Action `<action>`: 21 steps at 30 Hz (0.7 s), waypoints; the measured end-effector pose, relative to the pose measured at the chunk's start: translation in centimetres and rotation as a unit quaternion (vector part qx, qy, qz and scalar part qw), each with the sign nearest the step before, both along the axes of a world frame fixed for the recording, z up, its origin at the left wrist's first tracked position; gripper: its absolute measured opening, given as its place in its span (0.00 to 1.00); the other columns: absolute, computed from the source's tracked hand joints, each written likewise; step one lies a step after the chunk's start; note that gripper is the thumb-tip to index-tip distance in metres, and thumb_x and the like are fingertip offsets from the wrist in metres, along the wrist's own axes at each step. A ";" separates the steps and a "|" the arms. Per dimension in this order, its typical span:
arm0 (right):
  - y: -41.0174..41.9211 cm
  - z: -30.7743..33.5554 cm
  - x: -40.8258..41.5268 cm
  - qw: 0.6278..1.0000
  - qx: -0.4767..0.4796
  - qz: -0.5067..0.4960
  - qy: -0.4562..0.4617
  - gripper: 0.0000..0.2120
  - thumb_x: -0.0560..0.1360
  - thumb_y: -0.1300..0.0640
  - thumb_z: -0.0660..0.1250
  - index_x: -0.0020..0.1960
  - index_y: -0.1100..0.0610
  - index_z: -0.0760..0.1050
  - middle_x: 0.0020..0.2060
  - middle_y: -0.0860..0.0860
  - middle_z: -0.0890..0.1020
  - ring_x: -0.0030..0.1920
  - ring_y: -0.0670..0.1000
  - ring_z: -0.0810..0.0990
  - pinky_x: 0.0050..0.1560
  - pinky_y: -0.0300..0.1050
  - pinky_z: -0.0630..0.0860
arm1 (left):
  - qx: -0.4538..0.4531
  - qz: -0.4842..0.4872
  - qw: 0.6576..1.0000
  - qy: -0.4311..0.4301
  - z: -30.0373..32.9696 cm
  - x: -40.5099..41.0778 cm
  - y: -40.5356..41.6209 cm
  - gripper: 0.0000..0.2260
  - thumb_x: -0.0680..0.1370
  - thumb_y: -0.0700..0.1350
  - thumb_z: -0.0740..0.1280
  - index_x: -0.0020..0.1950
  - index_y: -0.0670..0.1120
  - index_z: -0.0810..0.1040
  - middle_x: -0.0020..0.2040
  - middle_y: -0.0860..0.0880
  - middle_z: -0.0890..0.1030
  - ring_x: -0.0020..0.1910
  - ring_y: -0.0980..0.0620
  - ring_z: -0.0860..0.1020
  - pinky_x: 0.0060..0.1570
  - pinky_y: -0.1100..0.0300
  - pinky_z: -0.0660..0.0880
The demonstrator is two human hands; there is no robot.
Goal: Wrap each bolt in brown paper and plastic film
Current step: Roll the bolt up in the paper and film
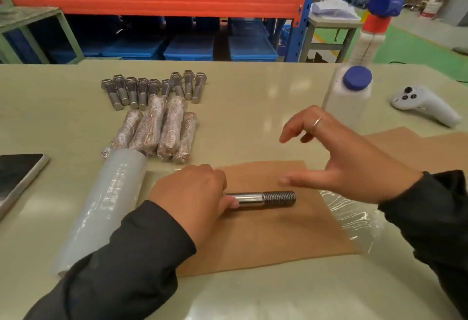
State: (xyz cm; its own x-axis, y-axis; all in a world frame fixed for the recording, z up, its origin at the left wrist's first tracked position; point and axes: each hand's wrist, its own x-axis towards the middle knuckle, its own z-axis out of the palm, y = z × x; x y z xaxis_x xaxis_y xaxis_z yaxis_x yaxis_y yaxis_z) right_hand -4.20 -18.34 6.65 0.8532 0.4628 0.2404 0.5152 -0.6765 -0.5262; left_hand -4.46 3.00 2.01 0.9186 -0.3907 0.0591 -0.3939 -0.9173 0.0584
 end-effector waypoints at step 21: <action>0.5 -2.7 -1.6 0.984 -0.167 0.014 -0.063 0.09 0.71 0.48 0.66 0.41 0.52 0.81 0.39 0.46 0.77 0.42 0.48 0.75 0.51 0.46 0.67 | 0.007 0.017 0.997 0.072 1.7 -0.3 0.5 0.22 0.76 0.64 0.51 0.46 0.51 0.78 0.45 0.51 0.79 0.45 0.52 0.76 0.46 0.59 0.71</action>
State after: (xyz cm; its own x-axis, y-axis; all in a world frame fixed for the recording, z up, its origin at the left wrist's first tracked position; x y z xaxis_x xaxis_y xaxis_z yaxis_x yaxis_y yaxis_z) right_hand -5.85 -17.81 3.97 0.8121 0.5572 0.1735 0.5832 -0.7853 -0.2079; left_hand -4.74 3.45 3.76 0.9298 -0.3593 -0.0800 -0.3513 -0.9311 0.0984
